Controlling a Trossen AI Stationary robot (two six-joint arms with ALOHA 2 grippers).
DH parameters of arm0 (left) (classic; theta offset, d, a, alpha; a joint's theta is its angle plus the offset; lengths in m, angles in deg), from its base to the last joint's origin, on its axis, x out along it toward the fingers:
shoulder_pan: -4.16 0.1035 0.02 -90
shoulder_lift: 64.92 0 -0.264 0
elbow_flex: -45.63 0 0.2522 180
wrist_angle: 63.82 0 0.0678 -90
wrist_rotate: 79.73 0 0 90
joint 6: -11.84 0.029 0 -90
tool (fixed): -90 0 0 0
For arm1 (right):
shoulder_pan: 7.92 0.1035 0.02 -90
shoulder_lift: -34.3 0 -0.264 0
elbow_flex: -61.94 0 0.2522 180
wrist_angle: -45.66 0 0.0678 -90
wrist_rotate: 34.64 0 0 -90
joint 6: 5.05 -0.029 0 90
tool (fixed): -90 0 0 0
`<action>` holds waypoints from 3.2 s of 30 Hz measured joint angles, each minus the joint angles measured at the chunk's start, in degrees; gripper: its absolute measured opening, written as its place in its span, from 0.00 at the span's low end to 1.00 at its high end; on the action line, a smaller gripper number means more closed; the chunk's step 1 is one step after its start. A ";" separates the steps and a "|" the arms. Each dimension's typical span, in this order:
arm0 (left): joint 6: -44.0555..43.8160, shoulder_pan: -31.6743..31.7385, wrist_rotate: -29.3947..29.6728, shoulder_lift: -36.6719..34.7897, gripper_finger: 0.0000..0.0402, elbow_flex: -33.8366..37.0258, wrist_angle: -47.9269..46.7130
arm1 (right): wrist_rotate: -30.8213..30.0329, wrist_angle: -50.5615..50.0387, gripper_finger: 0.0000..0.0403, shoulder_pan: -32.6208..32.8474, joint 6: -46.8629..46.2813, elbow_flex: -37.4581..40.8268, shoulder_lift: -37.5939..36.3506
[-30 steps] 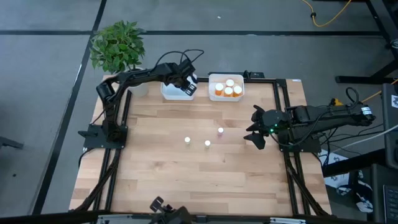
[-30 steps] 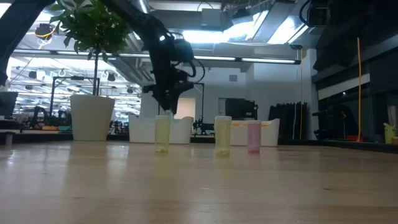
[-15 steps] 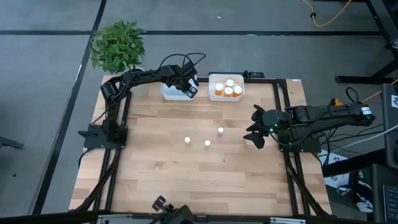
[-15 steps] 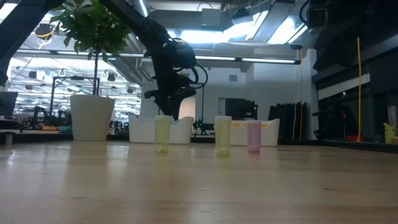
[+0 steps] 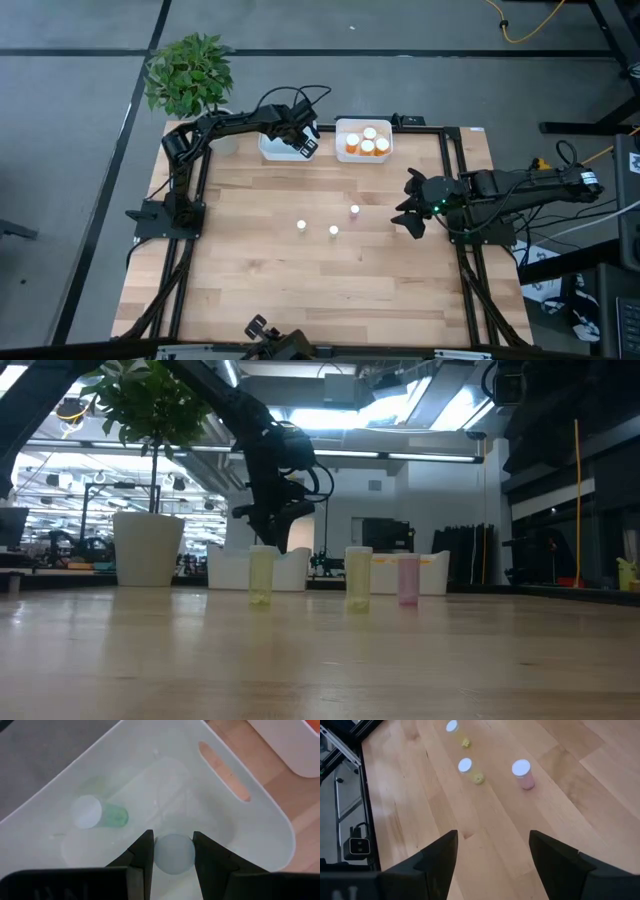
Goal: Pick and place medicine bottles into bin by pill shape (circle, oval)
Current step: Put the blue tablet bottle into the left white bin, then put the left yellow tablet bottle into the left white bin
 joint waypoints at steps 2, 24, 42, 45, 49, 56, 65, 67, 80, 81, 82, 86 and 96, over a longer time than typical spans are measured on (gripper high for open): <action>0.00 0.00 0.23 0.01 0.25 -0.02 0.01 | 0.00 0.00 0.61 0.00 -0.15 0.00 0.00; 2.82 0.22 1.11 0.86 0.25 -0.09 0.27 | 0.01 -0.04 0.61 0.00 1.40 0.00 0.00; 2.80 0.22 0.22 2.01 0.39 -0.09 0.58 | 0.05 -0.09 0.61 0.00 1.54 0.00 -0.01; 2.75 0.20 0.22 2.01 0.40 -0.09 0.57 | 0.07 -0.09 0.61 0.00 1.54 0.00 -0.02; 2.80 0.22 0.27 2.01 0.40 -0.09 1.08 | 0.11 -0.09 0.61 0.00 1.55 0.00 0.00; 2.82 0.08 0.44 1.81 0.41 -2.93 2.46 | 0.17 -0.10 0.61 0.00 1.54 0.00 -0.01; 0.93 -2.56 -4.93 1.77 0.41 -14.21 -9.42 | 0.16 -0.34 0.61 0.01 1.57 0.00 0.00; 0.66 -4.23 -6.63 1.77 0.40 -17.09 -14.21 | 0.15 -0.63 0.61 0.00 1.71 0.00 -0.01; -10.19 -22.57 -9.34 1.70 0.40 -27.36 -43.91 | 2.72 -1.40 0.61 0.00 3.26 0.00 -0.02; -11.18 -24.46 -9.37 1.70 0.40 -27.36 -46.13 | 3.54 -1.40 0.61 0.00 3.26 0.00 -0.01; -12.28 -26.45 -9.37 1.70 0.40 -27.36 -48.35 | 4.14 -1.40 0.61 0.01 3.27 0.00 0.00; -17.12 -34.74 -9.93 1.66 0.40 -26.76 -49.94 | 6.75 -1.38 0.61 0.00 3.28 0.00 -0.02; -31.01 -46.75 -5.39 1.40 0.42 -26.73 -46.88 | 8.29 -1.33 0.61 0.04 4.33 0.00 -0.02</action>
